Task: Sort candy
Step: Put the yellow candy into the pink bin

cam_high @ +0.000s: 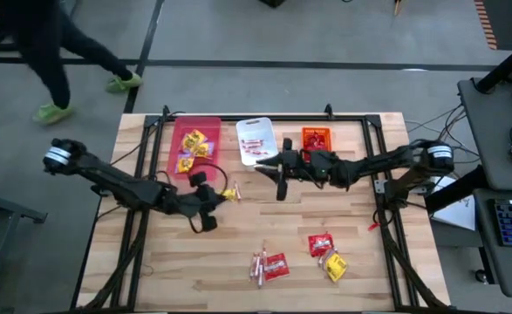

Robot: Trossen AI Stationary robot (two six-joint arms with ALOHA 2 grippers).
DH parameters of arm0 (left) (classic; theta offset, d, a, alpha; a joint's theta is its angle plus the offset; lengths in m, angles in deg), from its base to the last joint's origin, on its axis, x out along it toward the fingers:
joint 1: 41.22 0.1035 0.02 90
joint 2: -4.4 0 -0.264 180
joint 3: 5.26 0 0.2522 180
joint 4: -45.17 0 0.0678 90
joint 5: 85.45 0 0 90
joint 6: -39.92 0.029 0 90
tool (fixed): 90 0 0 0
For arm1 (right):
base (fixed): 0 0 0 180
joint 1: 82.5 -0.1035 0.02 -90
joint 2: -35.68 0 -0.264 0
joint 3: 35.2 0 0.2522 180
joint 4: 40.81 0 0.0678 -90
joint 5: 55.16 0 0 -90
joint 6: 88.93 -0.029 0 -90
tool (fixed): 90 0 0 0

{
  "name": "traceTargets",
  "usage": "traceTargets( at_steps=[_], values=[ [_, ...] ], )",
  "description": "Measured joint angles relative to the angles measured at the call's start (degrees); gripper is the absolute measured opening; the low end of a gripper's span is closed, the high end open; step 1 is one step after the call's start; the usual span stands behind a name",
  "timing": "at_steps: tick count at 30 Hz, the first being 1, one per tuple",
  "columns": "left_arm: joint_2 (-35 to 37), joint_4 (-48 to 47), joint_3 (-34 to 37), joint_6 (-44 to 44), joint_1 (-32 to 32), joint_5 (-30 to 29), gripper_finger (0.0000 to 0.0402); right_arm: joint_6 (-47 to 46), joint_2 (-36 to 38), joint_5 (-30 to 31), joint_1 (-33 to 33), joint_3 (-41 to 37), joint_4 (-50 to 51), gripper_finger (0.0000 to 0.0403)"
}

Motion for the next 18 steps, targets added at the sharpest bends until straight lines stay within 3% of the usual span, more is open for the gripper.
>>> traceTargets(
  at_steps=[3,10,15,18],
  values=[
    [6.4,-5.17,0.0,-1.47,0.02,-2.09,0.0,2.57,-2.82,0.07,0.94,0.35,-6.66,0.0075],
    [18.23,-16.2,-0.07,-9.57,2.5,-18.33,0.0,1.87,0.33,-0.28,1.37,1.67,3.1,0.0058],
    [24.4,-20.43,-0.08,-11.96,9.41,-16.38,0.0,-0.55,4.44,-0.49,1.14,1.59,18.64,0.0053],
    [26.88,-24.05,-0.09,-11.54,16.53,-11.29,0.0,-2.97,5.76,-0.45,0.91,1.41,25.61,0.0052]
  ],
)
